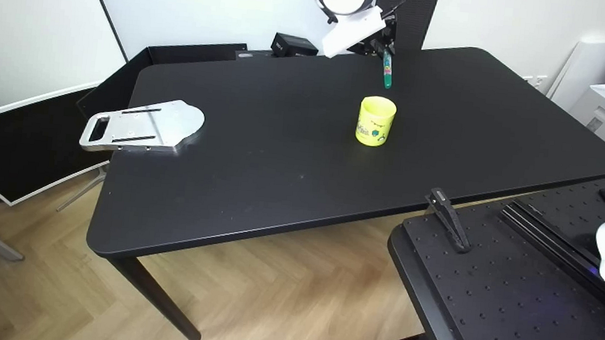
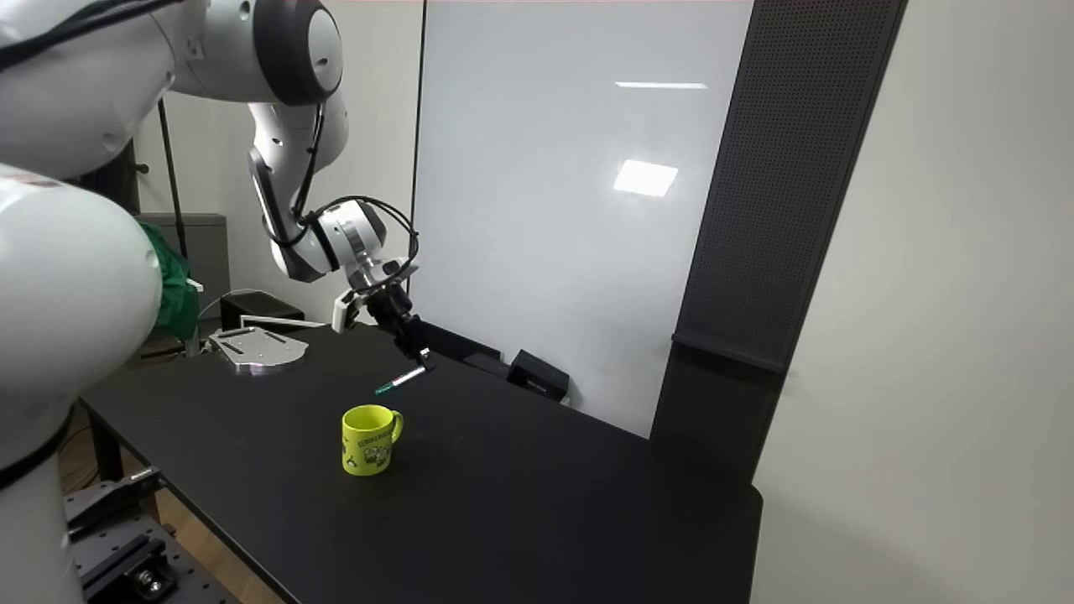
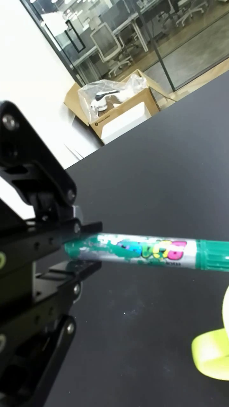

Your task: Put the green marker inside the yellow mug

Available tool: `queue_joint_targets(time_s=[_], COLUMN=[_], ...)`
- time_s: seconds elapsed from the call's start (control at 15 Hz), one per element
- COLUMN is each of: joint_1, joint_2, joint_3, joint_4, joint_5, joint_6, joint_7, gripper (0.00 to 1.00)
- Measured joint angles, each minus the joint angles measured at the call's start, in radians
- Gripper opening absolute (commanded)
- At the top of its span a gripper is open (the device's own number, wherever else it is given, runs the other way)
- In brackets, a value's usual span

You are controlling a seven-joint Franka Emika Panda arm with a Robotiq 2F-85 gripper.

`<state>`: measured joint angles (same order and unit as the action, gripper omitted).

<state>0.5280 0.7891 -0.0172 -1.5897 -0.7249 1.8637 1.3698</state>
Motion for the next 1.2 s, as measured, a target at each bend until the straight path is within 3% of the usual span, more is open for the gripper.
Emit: queue_joint_targets(time_s=[1.2], joint_1=[-0.005], joint_2=[0.004], joint_3=[0.044], joint_4=[-0.077], joint_5=[-0.025], joint_6=[0.169], joint_7=[0.024], gripper=[0.06])
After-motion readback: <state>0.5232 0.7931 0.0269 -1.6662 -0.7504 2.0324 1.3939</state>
